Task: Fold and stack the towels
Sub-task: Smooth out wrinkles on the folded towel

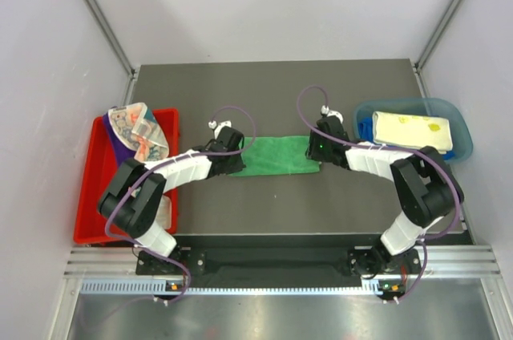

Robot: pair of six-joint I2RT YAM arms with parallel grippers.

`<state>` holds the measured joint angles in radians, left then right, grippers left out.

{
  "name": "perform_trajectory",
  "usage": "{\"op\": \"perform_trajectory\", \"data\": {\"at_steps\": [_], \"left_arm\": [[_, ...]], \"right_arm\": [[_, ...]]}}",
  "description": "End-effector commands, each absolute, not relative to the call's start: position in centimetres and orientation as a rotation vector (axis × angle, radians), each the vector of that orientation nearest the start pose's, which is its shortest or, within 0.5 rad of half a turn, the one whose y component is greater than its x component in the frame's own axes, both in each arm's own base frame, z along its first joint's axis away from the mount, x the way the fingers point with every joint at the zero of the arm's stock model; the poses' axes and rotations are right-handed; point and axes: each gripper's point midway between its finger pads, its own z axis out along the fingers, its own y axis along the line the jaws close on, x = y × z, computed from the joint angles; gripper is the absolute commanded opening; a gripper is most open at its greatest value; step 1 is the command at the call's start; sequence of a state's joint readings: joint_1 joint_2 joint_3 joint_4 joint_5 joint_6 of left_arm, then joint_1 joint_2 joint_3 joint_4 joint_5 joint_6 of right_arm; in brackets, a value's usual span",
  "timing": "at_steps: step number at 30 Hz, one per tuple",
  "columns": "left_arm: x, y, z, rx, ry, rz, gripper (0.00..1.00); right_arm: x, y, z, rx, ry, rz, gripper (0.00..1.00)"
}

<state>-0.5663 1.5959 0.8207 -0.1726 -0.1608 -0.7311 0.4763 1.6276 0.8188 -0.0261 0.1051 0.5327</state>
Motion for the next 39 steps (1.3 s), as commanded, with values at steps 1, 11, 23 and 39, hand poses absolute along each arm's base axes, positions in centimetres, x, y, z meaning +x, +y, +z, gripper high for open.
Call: {"op": "perform_trajectory", "data": {"at_steps": [1, 11, 23, 39], "left_arm": [[28.9, -16.8, 1.1, -0.282, 2.574, -0.175, 0.0], [28.7, -17.1, 2.0, -0.219, 2.59, -0.197, 0.0], [33.2, -21.8, 10.8, -0.106, 2.421, -0.409, 0.26], [32.0, -21.8, 17.2, -0.034, 2.292, -0.505, 0.29]], "right_arm": [[35.8, 16.1, 1.7, 0.136, 2.449, 0.247, 0.4], [35.9, 15.1, 2.7, 0.156, 2.429, 0.279, 0.39], [35.8, 14.5, 8.0, 0.124, 2.32, 0.328, 0.58], [35.2, 19.0, 4.5, -0.04, 2.457, 0.398, 0.69]]}}
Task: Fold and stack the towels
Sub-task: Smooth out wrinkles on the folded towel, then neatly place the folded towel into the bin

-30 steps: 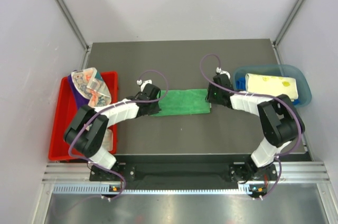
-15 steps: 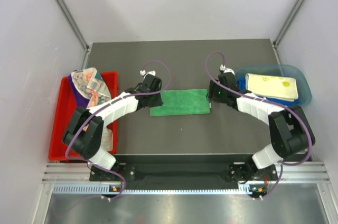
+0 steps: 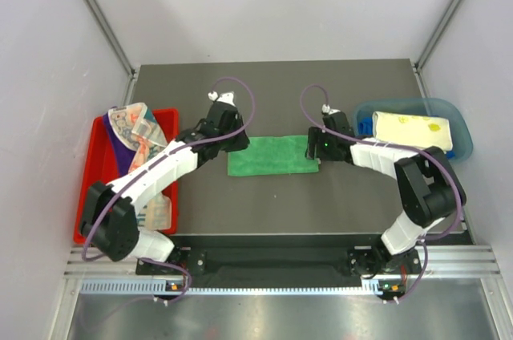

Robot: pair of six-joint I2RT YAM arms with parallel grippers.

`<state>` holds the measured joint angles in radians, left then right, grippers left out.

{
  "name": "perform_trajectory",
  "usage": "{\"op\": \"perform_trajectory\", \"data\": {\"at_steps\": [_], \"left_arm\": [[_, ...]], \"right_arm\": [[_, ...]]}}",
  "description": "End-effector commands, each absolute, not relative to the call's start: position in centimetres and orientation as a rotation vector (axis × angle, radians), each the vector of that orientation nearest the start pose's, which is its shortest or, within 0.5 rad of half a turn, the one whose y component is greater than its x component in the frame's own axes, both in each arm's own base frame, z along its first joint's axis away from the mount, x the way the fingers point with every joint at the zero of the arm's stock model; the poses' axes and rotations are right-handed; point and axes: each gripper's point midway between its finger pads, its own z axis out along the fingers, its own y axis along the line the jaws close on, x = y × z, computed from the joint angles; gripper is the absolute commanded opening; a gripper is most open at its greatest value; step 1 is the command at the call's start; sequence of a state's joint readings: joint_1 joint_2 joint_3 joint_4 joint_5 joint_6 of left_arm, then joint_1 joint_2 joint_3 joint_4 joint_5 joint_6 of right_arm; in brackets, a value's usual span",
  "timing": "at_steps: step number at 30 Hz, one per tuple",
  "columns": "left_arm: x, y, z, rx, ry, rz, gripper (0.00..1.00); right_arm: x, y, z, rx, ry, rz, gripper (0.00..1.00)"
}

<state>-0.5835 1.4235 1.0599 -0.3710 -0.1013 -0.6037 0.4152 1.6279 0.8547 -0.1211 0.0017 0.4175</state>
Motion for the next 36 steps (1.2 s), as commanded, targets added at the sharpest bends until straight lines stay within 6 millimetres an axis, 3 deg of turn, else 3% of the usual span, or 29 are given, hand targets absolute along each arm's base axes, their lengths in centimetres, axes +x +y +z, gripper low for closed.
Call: {"op": "perform_trajectory", "data": {"at_steps": [1, 5, 10, 16, 17, 22, 24, 26, 28, 30, 36], "left_arm": [[31.7, -21.6, 17.2, -0.031, 2.289, -0.502, 0.29], [30.9, -20.9, 18.3, -0.027, 2.25, -0.517, 0.29], [30.1, -20.2, 18.2, -0.02, 2.238, -0.509, 0.29], [29.1, -19.5, 17.7, -0.008, 2.235, -0.507, 0.28], [28.9, -19.4, 17.7, -0.003, 2.233, -0.505, 0.28], [27.9, -18.6, 18.5, 0.032, 2.212, -0.504, 0.27], [27.5, -18.2, 18.4, 0.047, 2.213, -0.486, 0.27], [27.0, -18.0, 18.9, 0.058, 2.198, -0.5, 0.27], [26.4, -17.7, 19.0, 0.07, 2.187, -0.511, 0.26], [25.8, -17.4, 18.5, 0.078, 2.194, -0.508, 0.25], [23.9, -17.3, 19.6, 0.104, 2.16, -0.586, 0.23]], "right_arm": [[35.2, 18.9, 4.1, -0.022, 2.463, 0.372, 0.69], [34.7, 19.7, 3.2, -0.019, 2.481, 0.377, 0.67], [33.9, 19.2, 1.8, -0.015, 2.525, 0.288, 0.62], [33.1, 19.2, 1.0, -0.067, 2.561, 0.159, 0.41], [33.2, 19.3, 1.1, -0.074, 2.559, 0.15, 0.33], [32.9, 19.4, 1.2, -0.139, 2.565, 0.063, 0.12], [33.0, 18.8, 2.1, -0.155, 2.557, -0.005, 0.01], [33.1, 18.1, 3.4, -0.184, 2.544, -0.064, 0.0], [33.9, 16.7, 6.0, -0.187, 2.478, -0.151, 0.0], [34.0, 14.5, 8.3, -0.178, 2.436, -0.255, 0.0], [35.5, 8.5, 14.4, -0.102, 2.348, -0.392, 0.0]]}}
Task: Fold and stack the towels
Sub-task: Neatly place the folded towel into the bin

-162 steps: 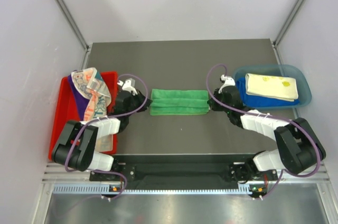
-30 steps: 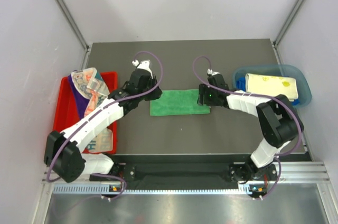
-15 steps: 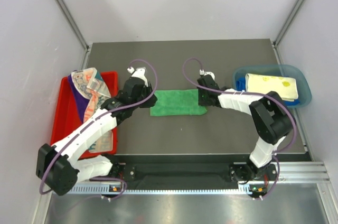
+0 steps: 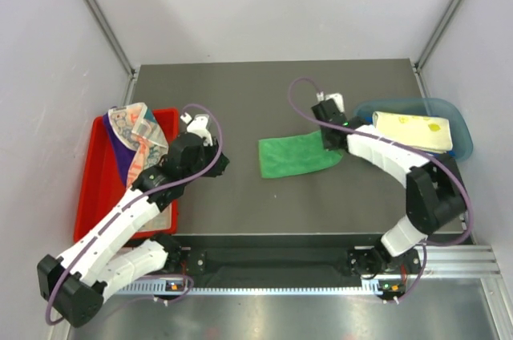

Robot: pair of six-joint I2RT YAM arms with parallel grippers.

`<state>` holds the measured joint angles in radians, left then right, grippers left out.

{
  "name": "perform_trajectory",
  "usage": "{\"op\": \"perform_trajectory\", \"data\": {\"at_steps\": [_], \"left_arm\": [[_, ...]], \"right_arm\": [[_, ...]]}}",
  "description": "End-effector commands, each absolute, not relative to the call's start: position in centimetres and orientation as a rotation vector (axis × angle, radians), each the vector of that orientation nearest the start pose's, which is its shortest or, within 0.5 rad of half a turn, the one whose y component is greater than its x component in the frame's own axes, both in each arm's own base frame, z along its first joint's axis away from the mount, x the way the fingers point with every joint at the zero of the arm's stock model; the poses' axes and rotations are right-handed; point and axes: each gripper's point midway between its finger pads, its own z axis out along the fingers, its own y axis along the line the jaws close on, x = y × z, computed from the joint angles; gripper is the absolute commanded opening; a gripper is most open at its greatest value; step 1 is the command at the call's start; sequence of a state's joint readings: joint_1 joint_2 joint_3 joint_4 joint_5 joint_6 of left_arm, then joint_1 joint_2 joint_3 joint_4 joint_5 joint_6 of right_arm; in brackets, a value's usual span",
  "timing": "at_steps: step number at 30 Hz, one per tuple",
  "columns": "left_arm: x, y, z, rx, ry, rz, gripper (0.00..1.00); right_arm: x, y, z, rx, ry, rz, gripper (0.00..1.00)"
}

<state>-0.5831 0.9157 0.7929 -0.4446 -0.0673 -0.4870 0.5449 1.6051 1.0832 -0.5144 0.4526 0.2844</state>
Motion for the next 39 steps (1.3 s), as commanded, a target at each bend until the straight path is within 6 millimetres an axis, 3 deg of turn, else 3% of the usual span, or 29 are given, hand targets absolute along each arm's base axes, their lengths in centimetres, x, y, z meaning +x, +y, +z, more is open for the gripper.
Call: {"op": "perform_trajectory", "data": {"at_steps": [1, 6, 10, 15, 19, 24, 30, 39], "left_arm": [[23.6, -17.3, 20.2, 0.111, 2.143, -0.602, 0.23], [22.2, -17.4, 21.8, 0.167, 2.121, -0.656, 0.23], [21.4, -16.4, 22.9, 0.184, 2.082, -0.636, 0.24], [20.9, -15.0, 22.7, 0.194, 2.082, -0.563, 0.24], [20.4, -15.0, 23.3, 0.204, 2.048, -0.594, 0.25], [20.2, -14.7, 23.3, 0.195, 2.026, -0.594, 0.26], [20.0, -14.2, 23.7, 0.174, 1.997, -0.588, 0.29], [20.0, -14.0, 23.8, 0.162, 1.993, -0.579, 0.29]], "right_arm": [[35.8, 7.1, 15.3, -0.063, 2.346, -0.413, 0.0], [36.8, 2.1, 18.3, 0.019, 2.321, -0.549, 0.0], [37.9, -1.6, 20.5, 0.102, 2.287, -0.605, 0.0], [39.1, -4.5, 21.2, 0.137, 2.265, -0.7, 0.0], [39.4, -6.9, 21.3, 0.159, 2.254, -0.78, 0.0], [39.6, -9.2, 20.9, 0.217, 2.24, -0.852, 0.0], [40.0, -11.8, 22.6, 0.293, 2.158, -0.96, 0.0], [41.6, -13.3, 24.6, 0.285, 2.078, -1.011, 0.0]]}}
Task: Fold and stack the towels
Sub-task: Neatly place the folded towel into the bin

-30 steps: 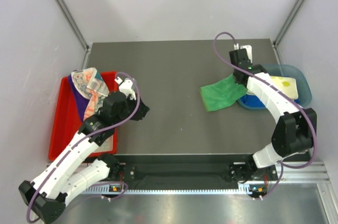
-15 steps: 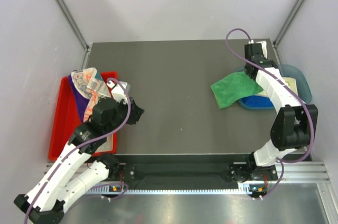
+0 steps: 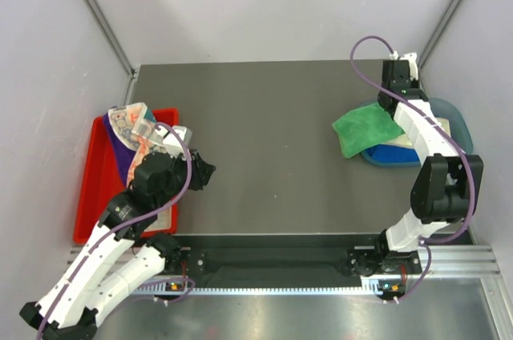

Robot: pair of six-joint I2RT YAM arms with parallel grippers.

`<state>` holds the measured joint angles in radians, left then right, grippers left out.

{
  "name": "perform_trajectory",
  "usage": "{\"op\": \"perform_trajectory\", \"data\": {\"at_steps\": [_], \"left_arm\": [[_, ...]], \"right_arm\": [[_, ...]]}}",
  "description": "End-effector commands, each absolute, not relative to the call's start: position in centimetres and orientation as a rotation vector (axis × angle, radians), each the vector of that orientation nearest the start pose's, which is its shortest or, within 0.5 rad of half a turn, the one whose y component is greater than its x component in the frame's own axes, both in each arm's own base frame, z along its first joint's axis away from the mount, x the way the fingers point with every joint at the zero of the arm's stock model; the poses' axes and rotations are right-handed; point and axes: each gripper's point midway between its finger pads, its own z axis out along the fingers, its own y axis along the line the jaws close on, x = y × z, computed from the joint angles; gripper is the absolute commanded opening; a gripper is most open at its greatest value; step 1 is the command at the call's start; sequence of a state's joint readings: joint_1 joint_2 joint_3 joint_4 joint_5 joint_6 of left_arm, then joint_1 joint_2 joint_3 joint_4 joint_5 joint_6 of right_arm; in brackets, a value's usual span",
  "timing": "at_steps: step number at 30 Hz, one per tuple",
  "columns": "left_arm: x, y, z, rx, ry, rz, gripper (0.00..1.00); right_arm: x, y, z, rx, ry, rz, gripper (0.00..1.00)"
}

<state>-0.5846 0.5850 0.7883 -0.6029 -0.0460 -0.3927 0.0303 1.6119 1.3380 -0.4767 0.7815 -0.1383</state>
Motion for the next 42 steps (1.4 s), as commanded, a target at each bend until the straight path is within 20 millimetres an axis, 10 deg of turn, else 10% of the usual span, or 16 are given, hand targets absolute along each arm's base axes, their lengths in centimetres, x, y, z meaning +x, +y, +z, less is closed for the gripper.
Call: {"op": "perform_trajectory", "data": {"at_steps": [1, 33, 35, 39, 42], "left_arm": [[20.0, -13.9, 23.8, 0.16, 1.991, -0.577, 0.29], [19.7, -14.3, 23.6, 0.181, 1.995, -0.587, 0.3], [19.7, -14.3, 23.7, 0.184, 1.992, -0.588, 0.31], [19.6, -14.4, 23.6, 0.186, 1.994, -0.589, 0.31], [19.6, -14.4, 23.6, 0.186, 1.995, -0.588, 0.31]], "right_arm": [[41.6, -13.3, 24.6, 0.281, 2.076, -1.02, 0.0], [41.4, -19.1, 21.9, 0.413, 2.111, -1.074, 0.0], [41.5, -19.5, 20.8, 0.439, 2.144, -1.06, 0.11], [41.8, -19.4, 19.7, 0.48, 2.164, -1.03, 0.64], [41.9, -19.4, 19.9, 0.521, 2.157, -0.993, 0.8]]}}
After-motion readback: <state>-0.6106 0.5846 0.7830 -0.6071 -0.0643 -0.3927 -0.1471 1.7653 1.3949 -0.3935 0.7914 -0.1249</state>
